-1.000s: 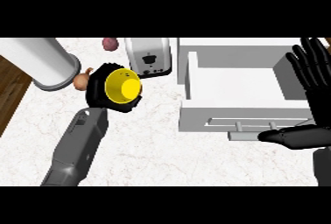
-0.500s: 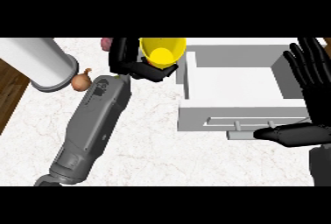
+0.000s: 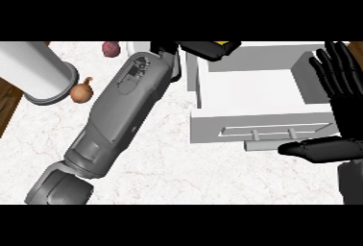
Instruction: Pick up the cup, place it into the drawer and close the drawer
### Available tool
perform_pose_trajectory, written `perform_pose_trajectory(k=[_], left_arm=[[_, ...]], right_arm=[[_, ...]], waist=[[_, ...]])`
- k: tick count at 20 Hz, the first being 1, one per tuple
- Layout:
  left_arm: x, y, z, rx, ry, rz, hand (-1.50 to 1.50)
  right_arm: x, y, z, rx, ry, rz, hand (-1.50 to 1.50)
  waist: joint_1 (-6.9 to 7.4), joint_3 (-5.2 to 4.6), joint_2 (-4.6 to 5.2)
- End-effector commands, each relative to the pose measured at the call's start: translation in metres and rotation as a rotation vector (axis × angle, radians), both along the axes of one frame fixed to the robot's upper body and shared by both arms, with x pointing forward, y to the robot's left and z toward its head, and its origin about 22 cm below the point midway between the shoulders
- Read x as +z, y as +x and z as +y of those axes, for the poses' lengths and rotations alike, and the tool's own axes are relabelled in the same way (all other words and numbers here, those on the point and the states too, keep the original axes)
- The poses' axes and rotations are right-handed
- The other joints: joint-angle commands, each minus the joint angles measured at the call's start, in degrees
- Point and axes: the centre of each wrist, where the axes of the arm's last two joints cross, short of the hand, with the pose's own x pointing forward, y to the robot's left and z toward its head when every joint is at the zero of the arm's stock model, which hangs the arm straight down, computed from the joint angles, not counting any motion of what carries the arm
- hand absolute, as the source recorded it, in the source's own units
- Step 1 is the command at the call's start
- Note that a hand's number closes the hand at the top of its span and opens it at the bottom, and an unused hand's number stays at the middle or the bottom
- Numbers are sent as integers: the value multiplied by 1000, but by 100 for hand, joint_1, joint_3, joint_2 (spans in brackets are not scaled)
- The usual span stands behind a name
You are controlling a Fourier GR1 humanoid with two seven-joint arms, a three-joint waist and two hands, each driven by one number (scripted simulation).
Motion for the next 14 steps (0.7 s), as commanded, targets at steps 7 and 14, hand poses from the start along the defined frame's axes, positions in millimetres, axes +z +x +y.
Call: perform_pose_trajectory(k=[7, 14], left_arm=[[-12, 10, -17, 64, 179, 177, 150], [-39, 6, -14, -8, 322, 273, 150]], right_arm=[[15, 12, 5, 57, 18, -24, -150], [18, 16, 23, 117, -7, -51, -150]], waist=[[-455, 9, 152], [-785, 10, 206]])
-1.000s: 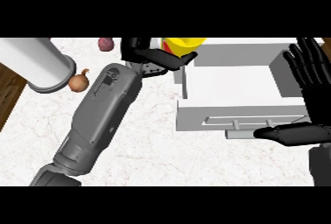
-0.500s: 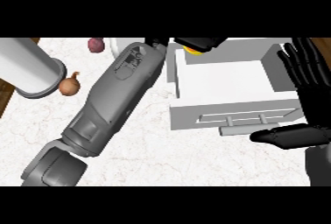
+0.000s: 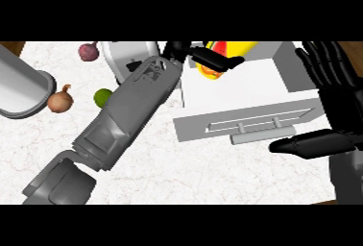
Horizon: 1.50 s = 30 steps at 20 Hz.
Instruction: Pick up the cup, place it into the drawer and close the drawer
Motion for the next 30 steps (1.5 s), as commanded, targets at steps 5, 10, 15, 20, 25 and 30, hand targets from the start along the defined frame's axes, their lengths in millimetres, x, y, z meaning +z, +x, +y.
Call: perform_pose_trajectory(k=[5, 10, 15, 20, 25, 30], left_arm=[[-31, -6, 8, -31, 22, 44, -150], [-24, -6, 8, -21, -159, 13, -150], [-16, -9, 4, -76, -313, -60, -150], [-17, -7, 7, 1, -400, -96, -150], [-13, -4, 5, 34, -392, -89, -150], [-30, -7, 14, 26, -442, -92, -150]], right_arm=[[13, 14, 13, 75, -10, -27, -150], [3, 9, 38, 293, 31, -3, -150], [5, 11, 49, 537, -34, 33, 150], [2, 4, 37, 604, -393, 180, 150], [-12, -6, 33, 477, -575, 247, -150], [-36, -3, 30, 319, -753, 210, -150]], waist=[[-272, -5, 102], [-370, -10, 120], [-331, -13, 90], [-64, -23, -18], [323, -13, -104], [668, -8, -126]])
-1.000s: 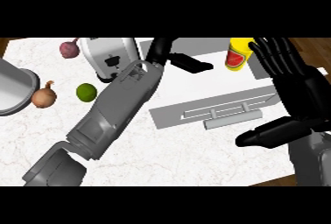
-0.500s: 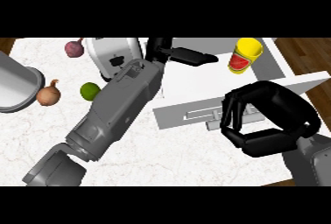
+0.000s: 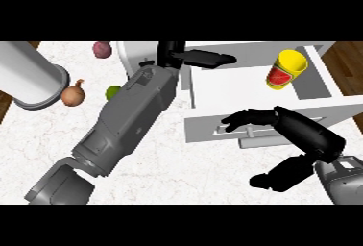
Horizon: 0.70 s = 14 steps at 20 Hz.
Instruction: Pick up the cup, place it into the drawer and close the drawer
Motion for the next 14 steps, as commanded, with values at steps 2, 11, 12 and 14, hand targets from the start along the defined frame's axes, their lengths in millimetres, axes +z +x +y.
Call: perform_pose_trajectory(k=[2, 11, 12, 14], left_arm=[[-4, -1, 4, -13, -69, -6, -150], [-44, -14, 28, 7, -112, -12, -150], [-36, -8, 43, -6, -120, -1, -150], [-29, -9, 41, -29, -147, -15, -150]], right_arm=[[-54, 1, 4, -105, -160, 3, -150], [-128, 53, 16, -114, -351, 78, 150], [-151, 47, 14, -126, -367, 94, 150], [-145, 71, 8, -176, -348, 82, 150]], waist=[[346, 3, -35], [764, 4, -68], [848, 9, -41], [999, 12, -48]])
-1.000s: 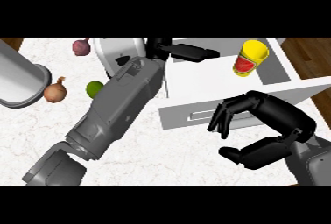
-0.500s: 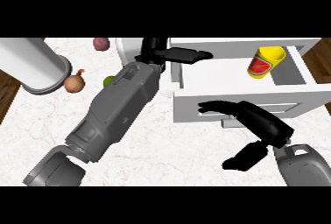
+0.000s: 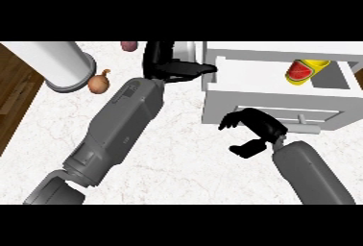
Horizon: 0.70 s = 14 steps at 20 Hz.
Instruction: Pick up the cup, place it into the drawer and close the drawer
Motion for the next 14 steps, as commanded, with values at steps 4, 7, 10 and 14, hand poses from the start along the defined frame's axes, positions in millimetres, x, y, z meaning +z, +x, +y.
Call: perform_pose_trajectory(k=[4, 7, 10, 14], left_arm=[[-21, -5, 53, -4, -15, 12, -150], [-14, -7, 49, -21, -29, 4, -150], [-23, -12, 51, -37, -38, 24, -150], [-22, -12, 74, -52, -37, 6, -150]], right_arm=[[-24, 36, -16, -72, 36, -79, 150], [-5, 58, -41, -125, 76, -119, 150], [15, 76, -46, -188, 128, -184, 150], [61, 97, -80, -289, 155, -249, 150]], waist=[[280, 11, 41], [370, 16, 59], [502, 22, 93], [614, 18, 135]])
